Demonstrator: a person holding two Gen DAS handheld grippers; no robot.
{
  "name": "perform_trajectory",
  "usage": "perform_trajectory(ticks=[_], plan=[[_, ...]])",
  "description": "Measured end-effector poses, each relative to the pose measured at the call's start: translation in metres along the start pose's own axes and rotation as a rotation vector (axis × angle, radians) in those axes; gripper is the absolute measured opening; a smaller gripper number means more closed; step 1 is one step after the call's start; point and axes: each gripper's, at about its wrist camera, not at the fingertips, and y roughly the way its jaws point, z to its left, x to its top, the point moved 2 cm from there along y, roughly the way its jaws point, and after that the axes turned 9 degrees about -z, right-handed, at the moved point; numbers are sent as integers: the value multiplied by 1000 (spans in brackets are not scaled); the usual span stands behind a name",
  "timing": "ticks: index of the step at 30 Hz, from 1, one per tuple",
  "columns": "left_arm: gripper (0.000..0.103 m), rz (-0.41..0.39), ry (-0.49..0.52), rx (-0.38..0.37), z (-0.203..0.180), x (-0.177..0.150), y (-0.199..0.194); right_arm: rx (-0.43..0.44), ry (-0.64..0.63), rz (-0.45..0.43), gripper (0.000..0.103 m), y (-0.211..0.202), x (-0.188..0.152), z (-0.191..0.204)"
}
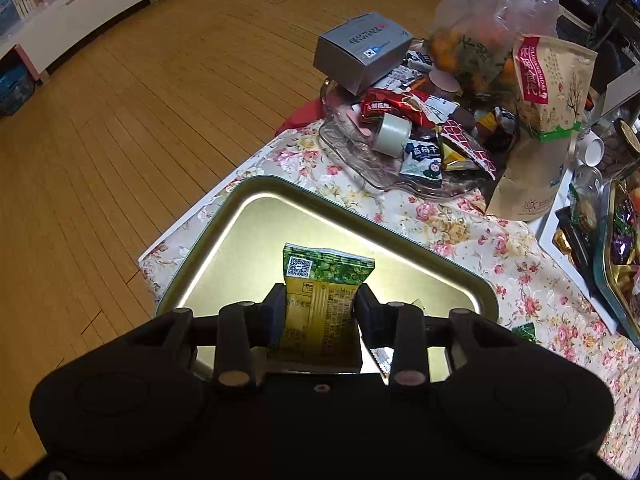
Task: Organize snacks
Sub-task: 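Open left tool to drop green pea packet while right tool drops patterned packet in tray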
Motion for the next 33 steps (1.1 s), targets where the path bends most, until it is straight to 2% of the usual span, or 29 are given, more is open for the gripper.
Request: perform_trajectory(ticks=[4,6,11,17,21,25,28,33], plan=[[46,-11,-24,-7,5,2,0,22,-38,-7,41,1,-3,11],[47,-15,-33,-5,7,3,-1,29,-50,-12,52,2,-5,15],[47,-4,-64,-5,12,4,0,36,-67,5,53,7,-7,20],[47,11,-50,-2,10,3,3,26,-48,13,53,10,-7,15],[47,11,-29,-4,4,1,2,10,11,29,53,13,-4,3],[46,26,4,-58,-8,-2,2,-21,106,41,53,14,-1,-16],[46,34,36,-107,-20,-5,-1,-74,192,55,53,16,1,-37],[46,45,87,-143,-43,-10,-4,-210,337,97,53,21,-1,-80]])
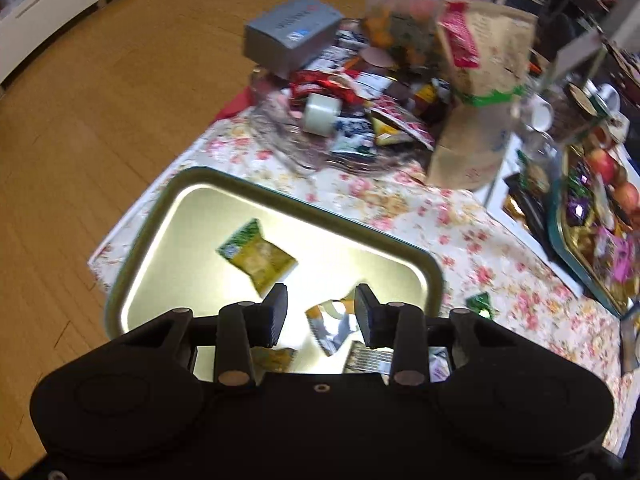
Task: Organize snacks
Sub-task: 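Open left tool to drop green pea packet while right tool drops patterned packet in tray, then grasp the red-white hawthorn packet with right tool while left tool approaches green candy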
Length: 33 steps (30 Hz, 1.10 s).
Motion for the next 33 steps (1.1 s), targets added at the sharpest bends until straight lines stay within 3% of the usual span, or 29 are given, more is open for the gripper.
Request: perform_trajectory(ticks=[7,15,25,33], plan=[[45,42,57,-87,-37,-5,2,-164,128,-22,53,-1,13,-54],[45,93,121,-154,-80,-15,3,-248,192,-6,52,-5,15,-101],[45,147,133,-219,-116,-25,5,-304,210,93,51,20,18,-127],[45,181,126,-224,-131,-30,13,-305,111,114,51,43,26,-117]])
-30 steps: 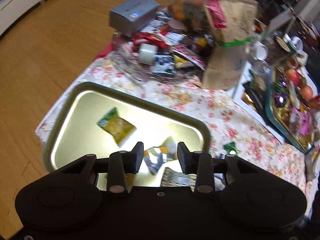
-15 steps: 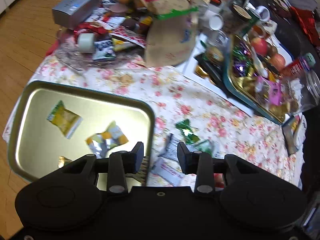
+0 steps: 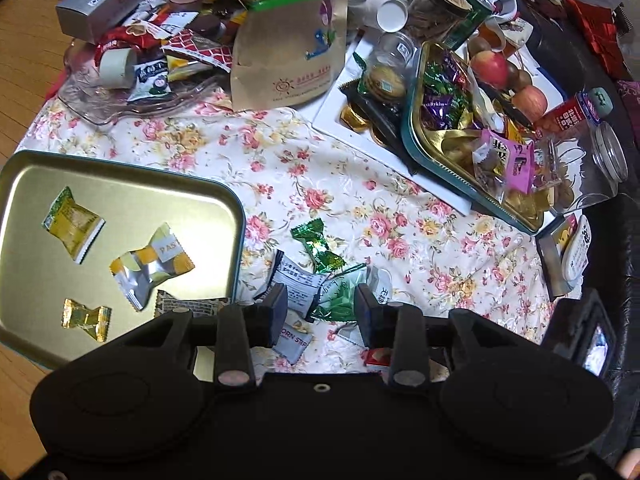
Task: Organize snacks
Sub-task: 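Grasp the red-white hawthorn packet with right tool while left tool approaches green candy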
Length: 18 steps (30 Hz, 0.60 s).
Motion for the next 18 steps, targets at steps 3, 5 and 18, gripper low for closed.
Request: perform_trajectory(ticks=[3,5,18], plan=[[45,10,-5,10,-1,-1,4,17,-23,12,51,6,-1,7],[45,19,-10,16,-1,-1,7,16,-44,16,51,11,-1,12],[45,54,-51,51,4,0,23,-64,-188,25,36,24,-18,19]])
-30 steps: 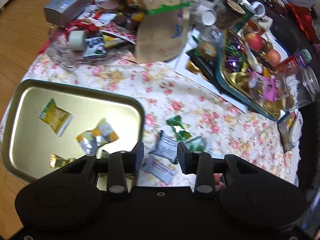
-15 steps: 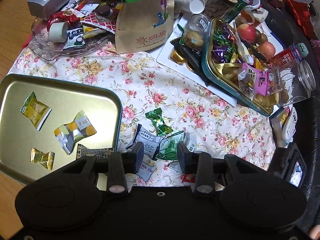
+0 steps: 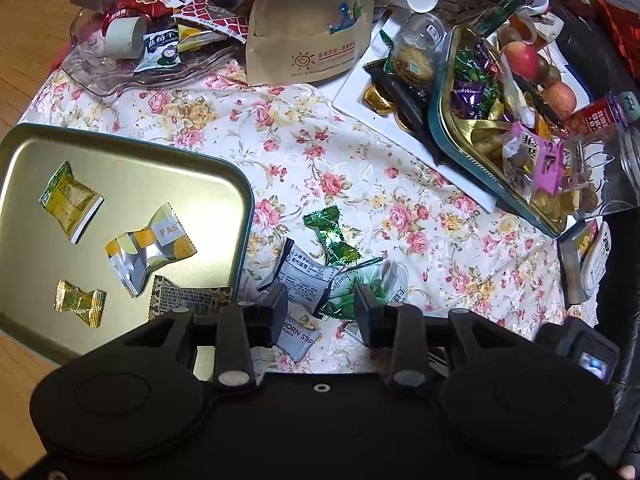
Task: Organize snacks
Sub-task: 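Grasp the red-white hawthorn packet with right tool while left tool approaches green candy, then grasp the green-wrapped candy with left tool while right tool holds hawthorn packet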
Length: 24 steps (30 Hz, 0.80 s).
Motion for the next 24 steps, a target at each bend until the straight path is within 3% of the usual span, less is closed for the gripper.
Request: perform_trajectory(ticks=[6,15,24], plan=[[45,12,-2,-8,-9,-3,9,27,119,32,36,-17,4,-41],[45,13,76,11,-35,-7,20,120,281,-29,37,-66,25,-82],[45,28,68,57,-45,25,55,169,332,-101,37,-109,27,-99]])
